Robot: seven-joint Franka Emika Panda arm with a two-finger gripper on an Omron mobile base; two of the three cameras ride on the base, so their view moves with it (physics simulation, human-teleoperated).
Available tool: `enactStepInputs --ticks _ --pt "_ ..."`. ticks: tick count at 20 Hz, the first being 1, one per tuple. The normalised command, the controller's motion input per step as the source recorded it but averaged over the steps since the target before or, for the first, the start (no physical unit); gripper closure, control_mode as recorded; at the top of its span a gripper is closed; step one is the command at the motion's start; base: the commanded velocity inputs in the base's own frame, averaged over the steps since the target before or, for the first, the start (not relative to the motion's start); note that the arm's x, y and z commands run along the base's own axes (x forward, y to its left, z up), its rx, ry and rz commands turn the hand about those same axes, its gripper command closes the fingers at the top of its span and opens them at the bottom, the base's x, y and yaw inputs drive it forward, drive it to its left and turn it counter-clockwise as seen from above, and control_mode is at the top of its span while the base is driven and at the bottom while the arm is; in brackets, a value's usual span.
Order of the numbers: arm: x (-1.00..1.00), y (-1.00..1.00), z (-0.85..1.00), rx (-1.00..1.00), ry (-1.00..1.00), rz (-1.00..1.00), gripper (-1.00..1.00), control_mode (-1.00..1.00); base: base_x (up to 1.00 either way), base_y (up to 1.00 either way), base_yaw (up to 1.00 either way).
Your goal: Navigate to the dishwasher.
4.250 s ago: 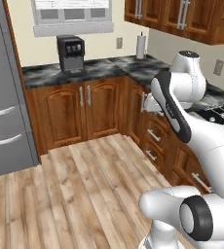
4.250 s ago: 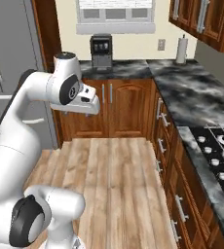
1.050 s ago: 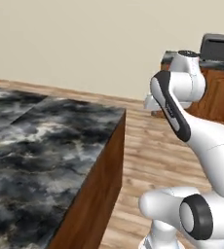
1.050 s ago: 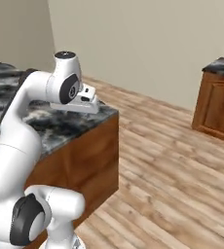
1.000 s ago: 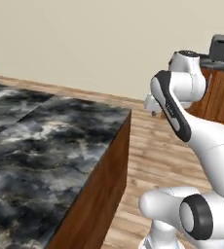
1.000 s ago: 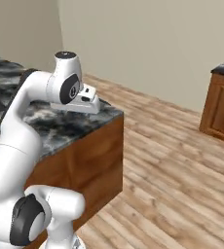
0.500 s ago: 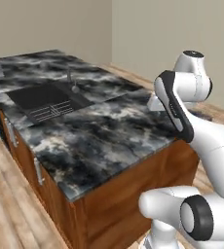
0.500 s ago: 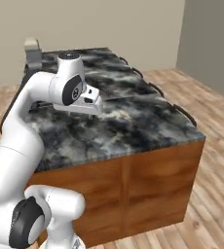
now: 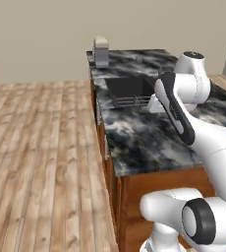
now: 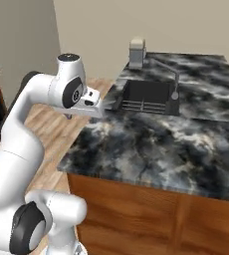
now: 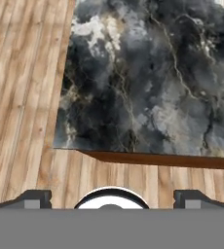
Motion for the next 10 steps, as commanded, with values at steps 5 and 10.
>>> enactStepInputs --ticks 5,10 --pt "0.00 0.00 0.00 0.00 0.00 0.00 -1.00 1.00 0.10 0.77 0.25" --pt "0.00 0.00 0.00 0.00 0.00 0.00 -1.00 1.00 0.50 1.00 0.05"
